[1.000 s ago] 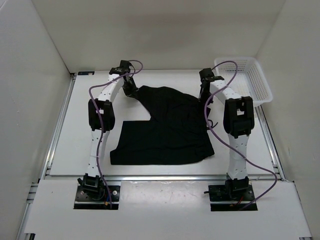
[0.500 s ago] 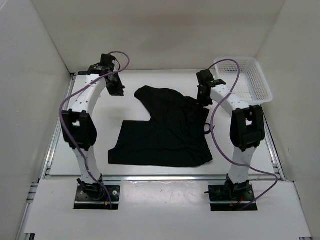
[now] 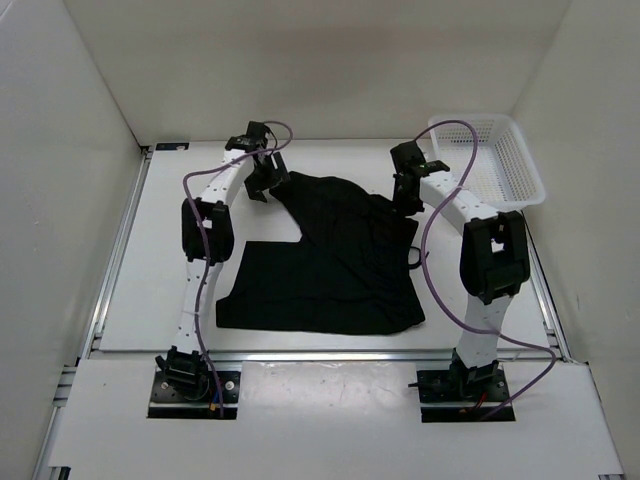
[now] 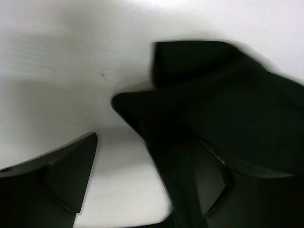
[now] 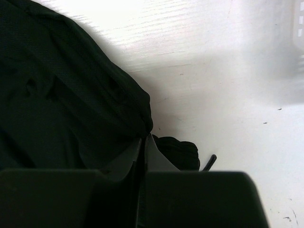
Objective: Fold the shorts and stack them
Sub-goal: Flatten the shorts out
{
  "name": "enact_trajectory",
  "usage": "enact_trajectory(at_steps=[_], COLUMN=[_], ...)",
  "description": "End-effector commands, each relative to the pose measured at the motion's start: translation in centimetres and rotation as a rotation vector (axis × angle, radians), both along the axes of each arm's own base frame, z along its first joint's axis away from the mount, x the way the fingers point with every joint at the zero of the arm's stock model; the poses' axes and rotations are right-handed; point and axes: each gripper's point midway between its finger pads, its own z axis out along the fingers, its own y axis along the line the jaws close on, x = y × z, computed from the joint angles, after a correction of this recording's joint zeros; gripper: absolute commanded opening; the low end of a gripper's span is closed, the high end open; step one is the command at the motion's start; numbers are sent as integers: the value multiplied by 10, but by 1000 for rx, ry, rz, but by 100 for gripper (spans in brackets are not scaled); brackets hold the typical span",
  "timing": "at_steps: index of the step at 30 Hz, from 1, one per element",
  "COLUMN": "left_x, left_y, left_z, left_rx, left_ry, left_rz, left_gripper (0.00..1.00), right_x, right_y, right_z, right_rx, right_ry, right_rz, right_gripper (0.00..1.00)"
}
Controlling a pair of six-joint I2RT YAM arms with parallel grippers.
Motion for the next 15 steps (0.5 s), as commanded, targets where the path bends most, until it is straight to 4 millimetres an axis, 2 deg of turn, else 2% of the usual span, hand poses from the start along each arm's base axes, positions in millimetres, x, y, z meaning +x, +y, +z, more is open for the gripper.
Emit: enact_trajectory(at_steps=[1,3,4,6,7,8,9,11,15], left_x=[11,16,17,17,17,13,9,2,-22], left_y=[-12,-23,-24,-31,-31,-23,-22,-6,37], left_z=[20,15,14,15,15,14,16,21,50], left_rx=[-81,-99,-100,-114,-115,-110,-108,-66,11], left_ry=[-45,-56,-58,-63,-64,-47,-39,-34,-56], left_rz=[7,-2,-2,-9,-9,4,5,29,101], left_gripper=[89,89,85,42,16,10,10,10,10], right_x=[4,5,7,5,5,7,7,7,1], right_y=[-1,-1,0,-1,-1,-1,-1,-1,-3], right_z=[3,2,5,5,5,8,8,8,1], right_rx=[-19,-22,-19,-22,-22,-23,-23,-23,-28], right_ry=[-2,5,-4,5,5,-3,-3,-3,11], right_rz=[2,2,2,2,2,10,10,10,10], right_gripper=[0,0,0,0,0,0,0,0,0])
